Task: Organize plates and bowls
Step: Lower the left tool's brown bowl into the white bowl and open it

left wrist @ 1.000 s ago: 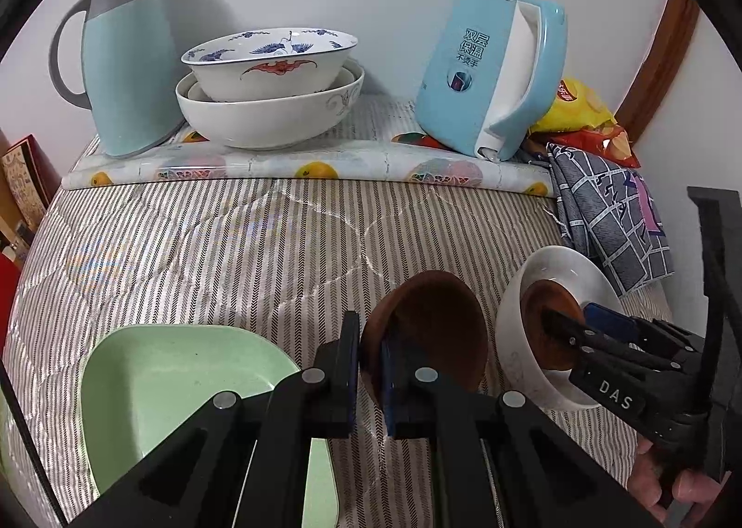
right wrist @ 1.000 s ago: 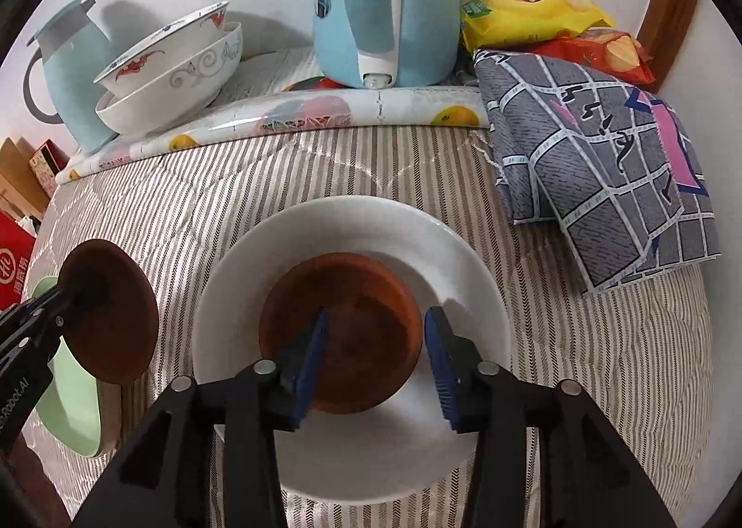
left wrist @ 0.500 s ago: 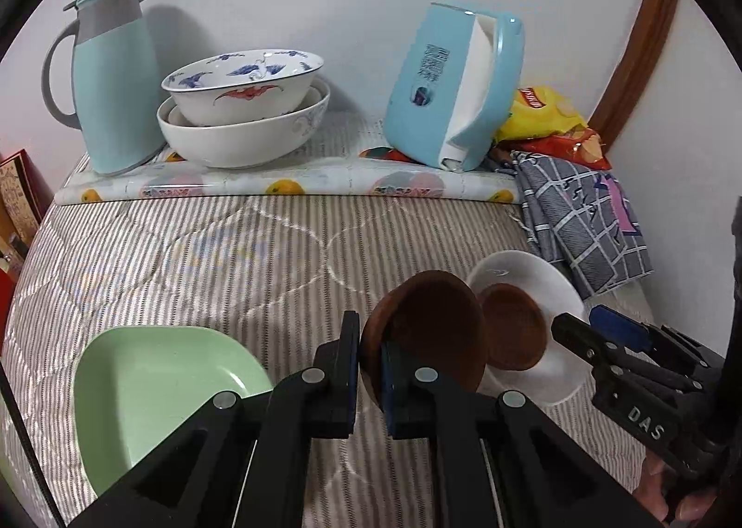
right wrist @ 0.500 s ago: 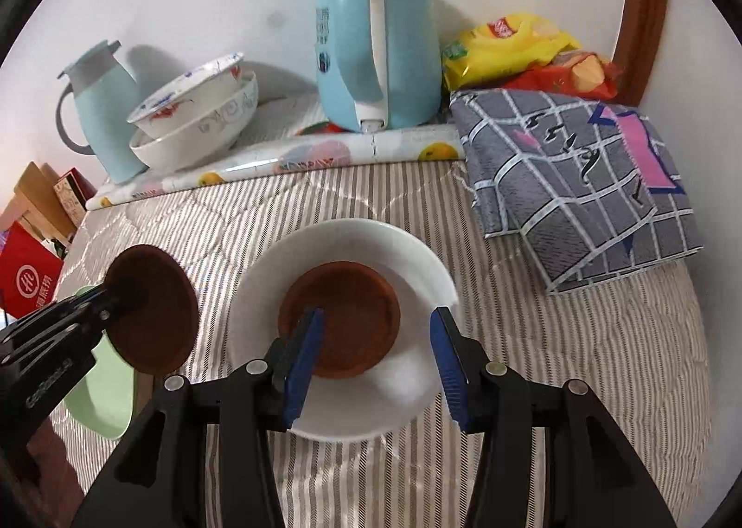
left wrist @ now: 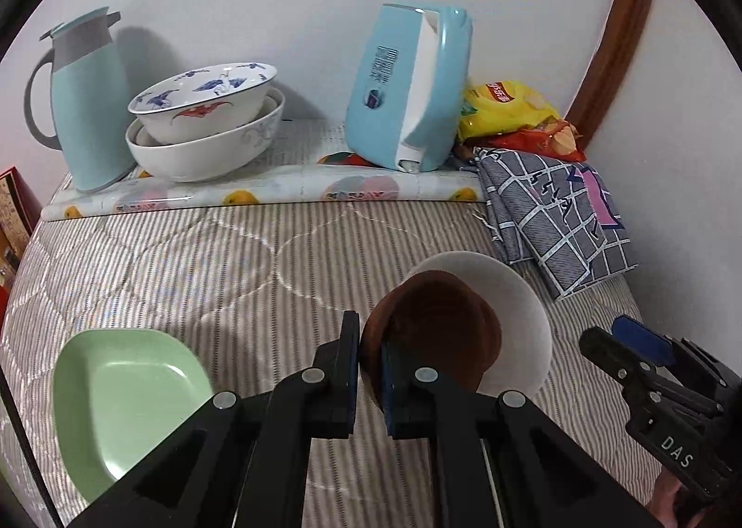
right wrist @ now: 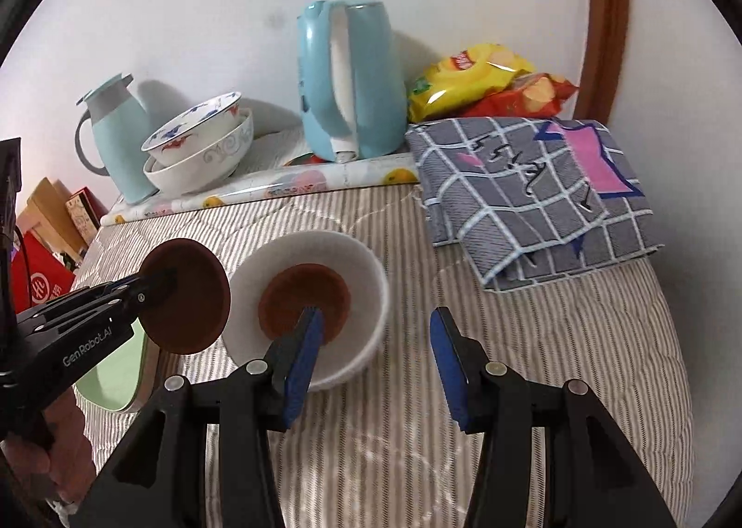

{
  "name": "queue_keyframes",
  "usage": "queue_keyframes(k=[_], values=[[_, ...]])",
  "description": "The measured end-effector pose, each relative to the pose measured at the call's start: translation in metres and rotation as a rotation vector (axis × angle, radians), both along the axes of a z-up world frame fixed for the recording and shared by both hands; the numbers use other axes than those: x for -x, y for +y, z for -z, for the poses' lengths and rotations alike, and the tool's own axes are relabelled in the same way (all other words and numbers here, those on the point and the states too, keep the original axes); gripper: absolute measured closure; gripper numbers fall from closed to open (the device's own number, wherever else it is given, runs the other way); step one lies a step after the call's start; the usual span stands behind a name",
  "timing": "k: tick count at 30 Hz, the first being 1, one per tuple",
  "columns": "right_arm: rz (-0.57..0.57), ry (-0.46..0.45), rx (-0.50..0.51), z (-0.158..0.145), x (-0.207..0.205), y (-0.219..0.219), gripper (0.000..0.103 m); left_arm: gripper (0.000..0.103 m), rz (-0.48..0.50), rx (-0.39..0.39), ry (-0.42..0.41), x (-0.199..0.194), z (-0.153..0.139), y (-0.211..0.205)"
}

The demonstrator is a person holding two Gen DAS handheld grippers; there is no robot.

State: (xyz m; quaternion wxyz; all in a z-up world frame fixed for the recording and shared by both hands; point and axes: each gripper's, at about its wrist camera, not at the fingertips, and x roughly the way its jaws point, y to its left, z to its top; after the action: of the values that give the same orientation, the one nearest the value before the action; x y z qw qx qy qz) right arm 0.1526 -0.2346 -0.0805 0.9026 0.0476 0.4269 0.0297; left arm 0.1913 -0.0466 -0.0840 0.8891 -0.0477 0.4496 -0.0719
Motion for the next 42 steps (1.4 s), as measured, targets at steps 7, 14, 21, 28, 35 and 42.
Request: queue_keyframes(k=[7,14,21,28,35,42], values=[[0.033,0.0,-0.012,0.007,0.006,-0.025,0.055,0.095,0.023,-0.005,0.014,-0.009,0.007,-0.023],[0.058,0.004,-0.024,0.015,0.01,-0.042,0.055,0.095,0.033,-0.017,0.039,-0.021,0.018,-0.042],[0.061,0.021,-0.016,0.024,0.016,-0.053,0.055,0.094,0.025,0.004,0.073,-0.032,0.031,-0.048],[0.058,0.021,-0.025,0.026,0.015,-0.055,0.055,0.094,0.029,0.033,0.084,-0.038,0.037,-0.049],[0.042,0.021,-0.017,0.027,0.015,-0.049,0.055,0.094,0.022,0.074,0.108,-0.042,0.043,-0.043],[0.035,0.047,-0.015,0.033,0.014,-0.044,0.055,0.092,0.03,0.091,0.111,-0.042,0.043,-0.041]])
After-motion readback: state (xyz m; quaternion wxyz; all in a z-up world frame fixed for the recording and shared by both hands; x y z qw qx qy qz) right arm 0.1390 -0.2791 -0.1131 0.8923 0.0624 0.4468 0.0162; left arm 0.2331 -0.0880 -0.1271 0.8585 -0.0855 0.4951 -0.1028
